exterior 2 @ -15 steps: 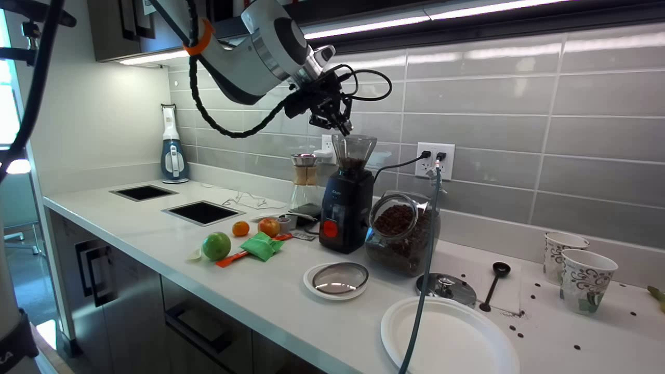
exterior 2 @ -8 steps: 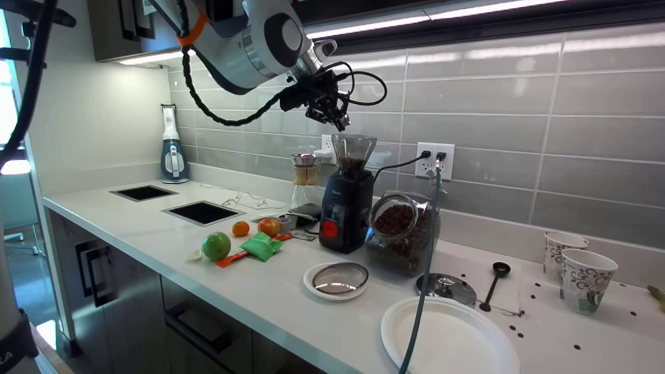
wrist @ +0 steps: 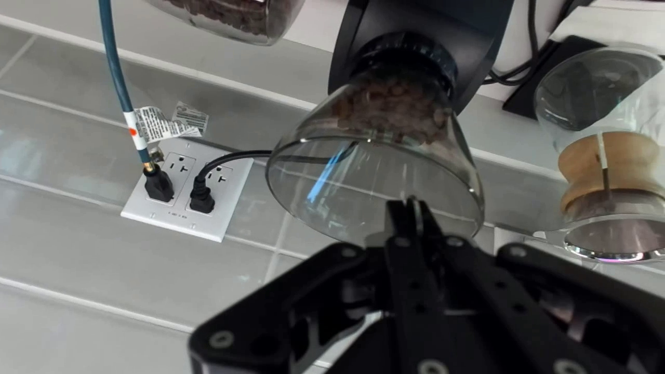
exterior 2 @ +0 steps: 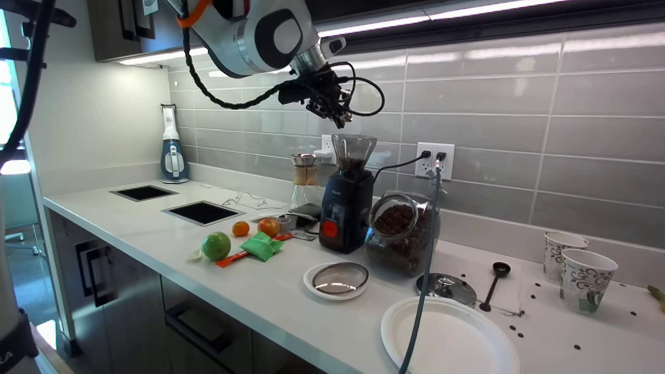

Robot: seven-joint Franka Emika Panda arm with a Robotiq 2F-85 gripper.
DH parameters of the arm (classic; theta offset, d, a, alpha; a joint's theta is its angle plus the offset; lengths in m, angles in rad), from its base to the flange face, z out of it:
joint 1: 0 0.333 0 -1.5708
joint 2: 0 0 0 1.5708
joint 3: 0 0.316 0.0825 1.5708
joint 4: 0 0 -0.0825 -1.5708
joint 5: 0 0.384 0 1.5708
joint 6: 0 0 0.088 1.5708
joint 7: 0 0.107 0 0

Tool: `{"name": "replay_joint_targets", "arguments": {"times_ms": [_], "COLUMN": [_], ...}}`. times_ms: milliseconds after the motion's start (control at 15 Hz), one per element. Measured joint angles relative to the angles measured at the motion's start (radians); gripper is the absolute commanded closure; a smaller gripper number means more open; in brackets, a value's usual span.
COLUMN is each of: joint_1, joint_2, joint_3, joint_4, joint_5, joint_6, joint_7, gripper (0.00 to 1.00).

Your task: Take a scoop of coffee grounds and place them in the coffee blender

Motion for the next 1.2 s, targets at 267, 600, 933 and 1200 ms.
{"name": "replay_joint_targets", "arguments": {"times_ms": [267,600,933,1200], "joint_1": [0.041,0.06,0.094,0.125], "joint_2": [-0.021,-0.043,-0.054,-0.066], "joint_3": [-0.034,-0.066,-0.101,-0.133], "joint_4": [0.003,0.01,0.01,0.01], "joint_5": [0.185,0.315,0.488,0.642], "joint_6": [-0.061,-0.117,-0.117,-0.117], "joint_7": [-0.109,-0.185,-0.271,-0.351], "gripper": [0.99,0.99,0.99,0.99]}}
